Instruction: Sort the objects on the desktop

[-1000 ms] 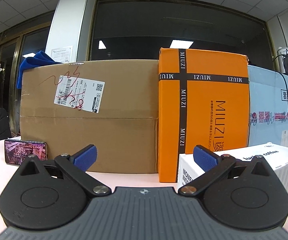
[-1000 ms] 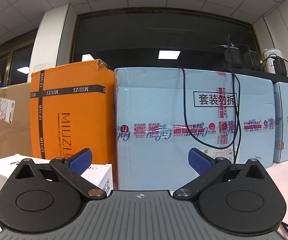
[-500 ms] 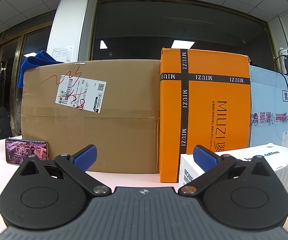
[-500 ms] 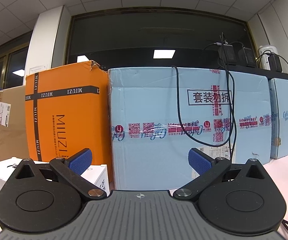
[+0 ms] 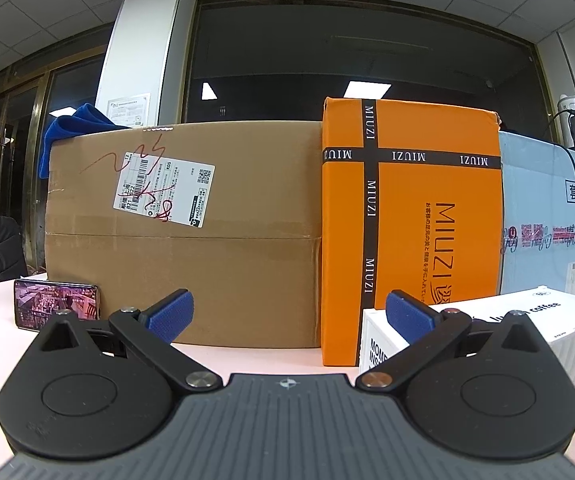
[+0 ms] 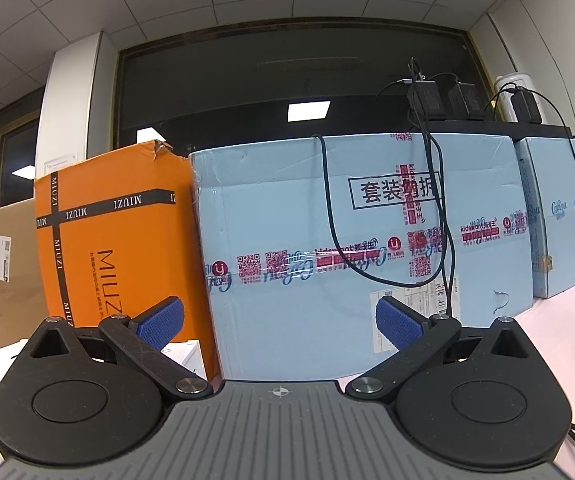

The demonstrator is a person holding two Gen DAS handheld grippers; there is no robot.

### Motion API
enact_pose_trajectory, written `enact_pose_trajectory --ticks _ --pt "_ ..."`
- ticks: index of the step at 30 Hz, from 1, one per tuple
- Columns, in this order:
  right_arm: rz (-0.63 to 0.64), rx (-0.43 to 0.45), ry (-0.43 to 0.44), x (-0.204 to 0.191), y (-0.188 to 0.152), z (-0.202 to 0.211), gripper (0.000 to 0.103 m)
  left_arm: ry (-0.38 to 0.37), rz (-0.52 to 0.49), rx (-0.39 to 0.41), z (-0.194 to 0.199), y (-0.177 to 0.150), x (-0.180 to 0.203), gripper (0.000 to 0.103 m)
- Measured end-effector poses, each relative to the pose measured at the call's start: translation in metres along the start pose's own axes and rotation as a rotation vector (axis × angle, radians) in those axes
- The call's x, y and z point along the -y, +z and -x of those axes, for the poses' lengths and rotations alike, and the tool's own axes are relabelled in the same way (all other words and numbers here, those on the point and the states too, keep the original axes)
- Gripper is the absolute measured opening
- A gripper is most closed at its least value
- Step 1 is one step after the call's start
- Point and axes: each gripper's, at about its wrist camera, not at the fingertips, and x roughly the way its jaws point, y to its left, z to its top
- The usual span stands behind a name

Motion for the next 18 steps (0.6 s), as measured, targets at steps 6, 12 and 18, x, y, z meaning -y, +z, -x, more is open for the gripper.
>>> enact_pose_trajectory --ticks 6,12,18 --pt "-0.004 -0.008 0.011 0.0006 0.0 -0.0001 0.103 0.001 -0.007 0.002 0.0008 -0.0005 0.0009 0.103" --pt "-0.005 -0.016 0.021 0.0002 0.0 -0.001 0.103 0.002 -0.016 0.004 0.001 -0.0008 0.0021 0.103" --pt "0.001 -0.024 0.029 -0.0013 -0.0002 -0.0025 0.103 0.002 -0.015 0.003 0.0006 -0.0009 0.002 0.103"
